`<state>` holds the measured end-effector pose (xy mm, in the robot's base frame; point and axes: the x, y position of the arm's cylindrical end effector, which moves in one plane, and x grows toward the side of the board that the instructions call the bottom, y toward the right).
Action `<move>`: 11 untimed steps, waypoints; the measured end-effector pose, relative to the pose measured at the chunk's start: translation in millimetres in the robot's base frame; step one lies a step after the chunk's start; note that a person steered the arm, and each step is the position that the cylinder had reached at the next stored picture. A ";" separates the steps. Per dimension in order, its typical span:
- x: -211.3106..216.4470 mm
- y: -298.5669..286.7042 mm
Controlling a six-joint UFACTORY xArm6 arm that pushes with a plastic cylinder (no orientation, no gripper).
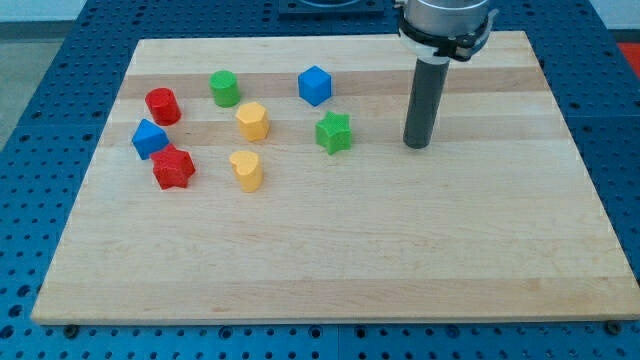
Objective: Slide the red star towards the yellow hexagon
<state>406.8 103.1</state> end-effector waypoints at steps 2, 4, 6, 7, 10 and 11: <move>21.7 -17.7; 74.2 -145.2; 79.3 -172.8; 86.2 -222.1; 86.7 -329.5; 74.0 -333.7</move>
<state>480.7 -230.6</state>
